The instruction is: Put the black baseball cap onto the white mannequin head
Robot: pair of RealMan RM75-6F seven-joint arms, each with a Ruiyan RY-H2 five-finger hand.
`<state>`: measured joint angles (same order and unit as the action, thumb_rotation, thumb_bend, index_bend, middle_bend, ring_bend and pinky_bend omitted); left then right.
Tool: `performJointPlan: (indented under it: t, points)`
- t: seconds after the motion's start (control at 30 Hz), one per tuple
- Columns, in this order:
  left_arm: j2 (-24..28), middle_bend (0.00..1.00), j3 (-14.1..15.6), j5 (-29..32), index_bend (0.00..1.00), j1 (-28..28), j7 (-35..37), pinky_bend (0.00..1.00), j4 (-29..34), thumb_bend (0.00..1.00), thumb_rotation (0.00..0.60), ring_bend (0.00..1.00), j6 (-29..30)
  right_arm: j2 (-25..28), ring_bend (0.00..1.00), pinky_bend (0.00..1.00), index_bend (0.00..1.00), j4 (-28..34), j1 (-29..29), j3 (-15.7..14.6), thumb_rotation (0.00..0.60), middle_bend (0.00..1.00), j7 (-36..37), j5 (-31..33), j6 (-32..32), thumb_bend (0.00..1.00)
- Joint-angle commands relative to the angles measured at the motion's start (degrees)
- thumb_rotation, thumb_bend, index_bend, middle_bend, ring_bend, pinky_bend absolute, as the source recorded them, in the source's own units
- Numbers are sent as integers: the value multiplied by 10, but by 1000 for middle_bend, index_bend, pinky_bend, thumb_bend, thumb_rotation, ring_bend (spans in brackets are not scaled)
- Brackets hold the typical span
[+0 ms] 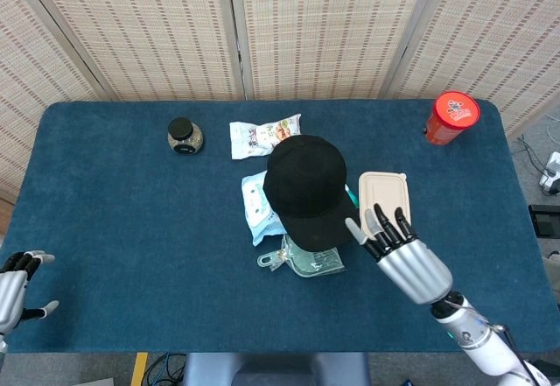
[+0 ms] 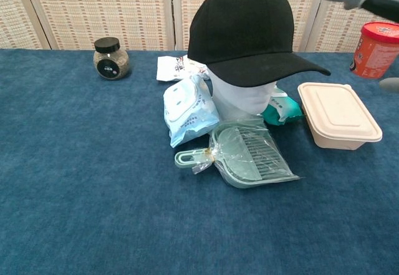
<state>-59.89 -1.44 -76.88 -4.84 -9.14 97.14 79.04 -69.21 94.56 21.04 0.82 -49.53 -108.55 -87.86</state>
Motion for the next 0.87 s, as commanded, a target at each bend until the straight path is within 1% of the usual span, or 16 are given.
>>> performJointPlan:
  t: [0.03,0.13,0.23,0.3,0.43,0.5,0.6,0.7,0.87]
  points:
    - [0,237,-1,0,278,0,1,406,-1,23,600,159,0,25,158,295,0,41,-46,-3,600,255,27,61,-16,73]
    - [0,244,0,-4,277,-1,4,406,-2,23,600,159,0,22,158,295,0,42,-80,-4,600,257,64,101,-40,73]
    - [-4,246,0,-20,277,0,14,406,-11,23,600,160,10,4,158,295,1,25,-109,5,600,278,88,137,-70,74]
    - [-6,249,-3,-27,277,1,24,407,-16,23,600,160,20,-5,158,295,20,11,-122,11,600,283,111,153,-83,74]
    - [-8,259,-10,-31,281,4,39,410,-27,23,600,160,35,-12,158,295,55,-20,-143,22,600,283,195,186,-96,75]
    - [-10,262,-11,-31,283,5,38,410,-30,23,600,160,37,-15,158,295,65,-37,-151,29,600,284,235,202,-99,75]
    - [-11,263,-11,-31,283,4,32,411,-33,24,600,160,37,-19,158,295,66,-65,-158,44,600,284,275,227,-99,74]
    - [-15,263,-11,-31,283,2,28,412,-36,23,600,160,33,-13,158,295,71,-68,-159,55,600,284,299,250,-85,74]
    - [-16,263,-8,-24,283,0,22,413,-32,23,600,161,21,-9,158,295,97,-77,-159,67,600,283,329,265,-74,75]
